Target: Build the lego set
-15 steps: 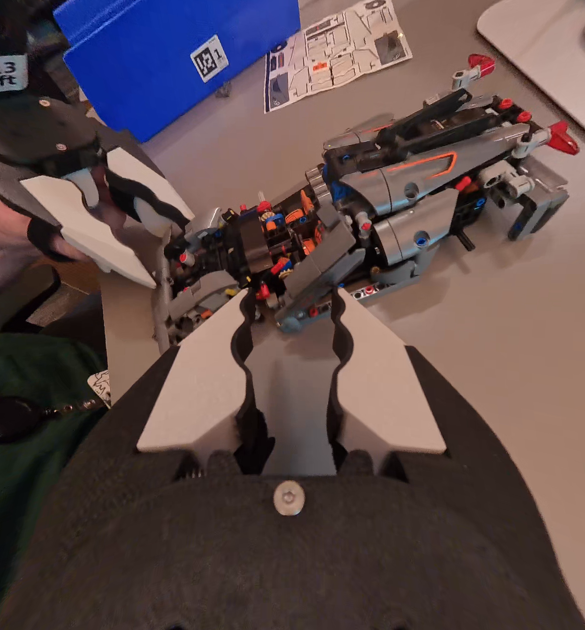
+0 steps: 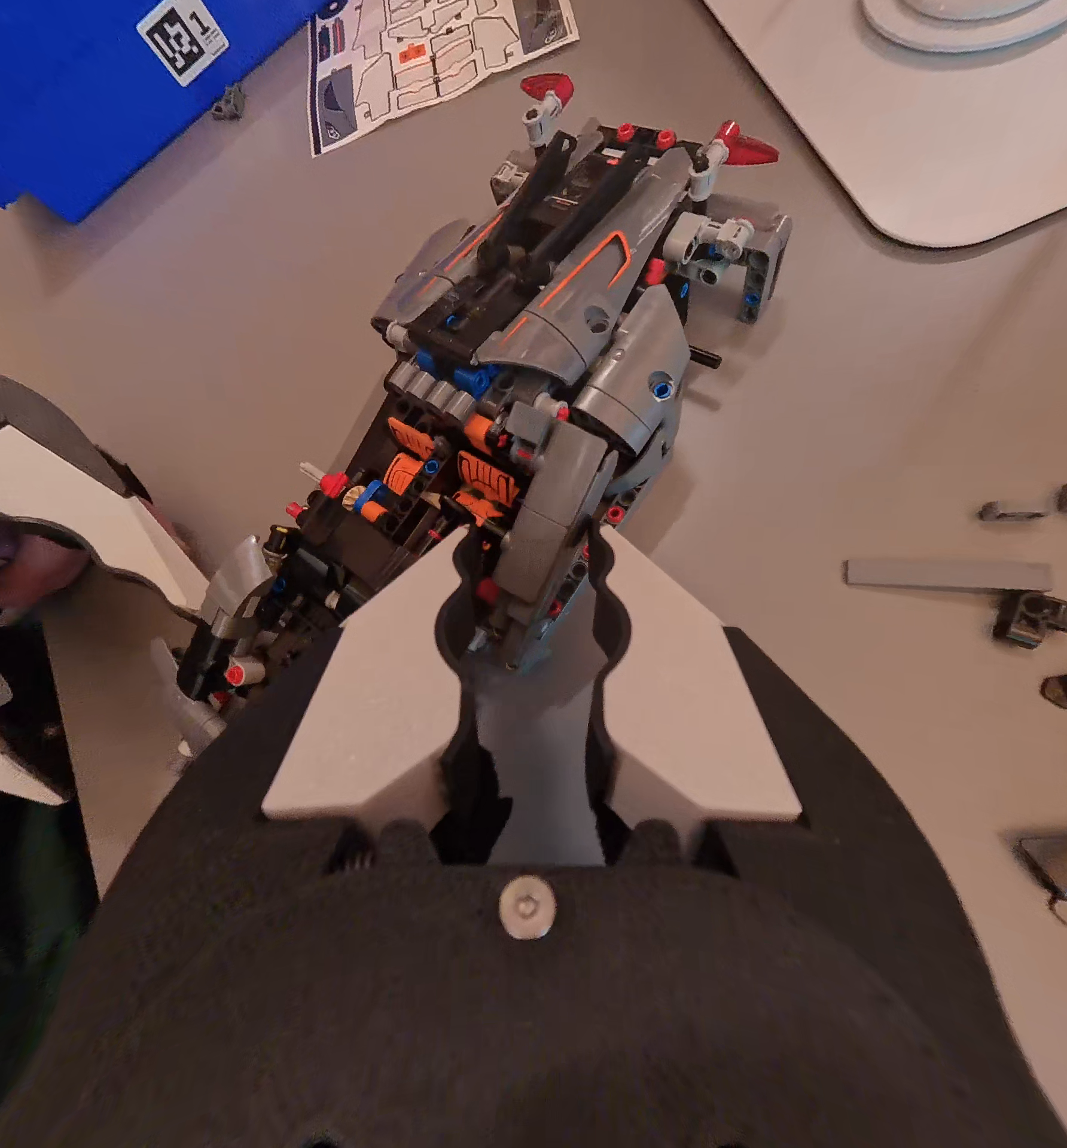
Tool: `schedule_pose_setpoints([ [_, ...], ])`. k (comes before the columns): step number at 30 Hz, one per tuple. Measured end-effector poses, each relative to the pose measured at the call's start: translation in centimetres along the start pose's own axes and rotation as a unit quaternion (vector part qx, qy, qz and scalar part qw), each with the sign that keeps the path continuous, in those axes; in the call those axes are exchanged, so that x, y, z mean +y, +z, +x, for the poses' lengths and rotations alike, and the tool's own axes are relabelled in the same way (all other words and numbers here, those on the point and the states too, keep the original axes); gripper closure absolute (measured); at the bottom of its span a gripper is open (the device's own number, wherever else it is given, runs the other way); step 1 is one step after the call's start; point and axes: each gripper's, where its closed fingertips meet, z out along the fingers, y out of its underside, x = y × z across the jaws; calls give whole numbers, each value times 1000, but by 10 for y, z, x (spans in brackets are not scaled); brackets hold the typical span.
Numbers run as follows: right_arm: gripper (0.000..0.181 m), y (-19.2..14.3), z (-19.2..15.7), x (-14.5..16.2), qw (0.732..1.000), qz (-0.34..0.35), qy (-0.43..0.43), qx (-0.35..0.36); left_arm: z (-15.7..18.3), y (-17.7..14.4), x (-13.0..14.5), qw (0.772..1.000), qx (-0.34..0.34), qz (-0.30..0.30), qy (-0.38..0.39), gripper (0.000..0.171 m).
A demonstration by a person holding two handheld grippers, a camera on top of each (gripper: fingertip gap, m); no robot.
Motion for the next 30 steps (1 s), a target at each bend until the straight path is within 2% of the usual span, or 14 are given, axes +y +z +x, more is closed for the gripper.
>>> schedule_pose_setpoints([
  [7,142,-1,-4,-5,1000,0,17,-15,-13,-35,-9,996,7,74,-40,118],
  [11,149,0,-2,-7,1000,5,23,-12,-18,-45,-8,996,8,83,-40,119],
  [22,151,-13,-8,-3,1000,-7,13,15,-17,-60,-17,989,41,132,-52,123],
  [28,150,-20,-11,4,999,11,31,26,-18,-59,-15,991,37,122,-50,123],
  [30,144,-25,-10,5,998,20,48,24,-18,-58,-15,991,34,120,-48,123],
])
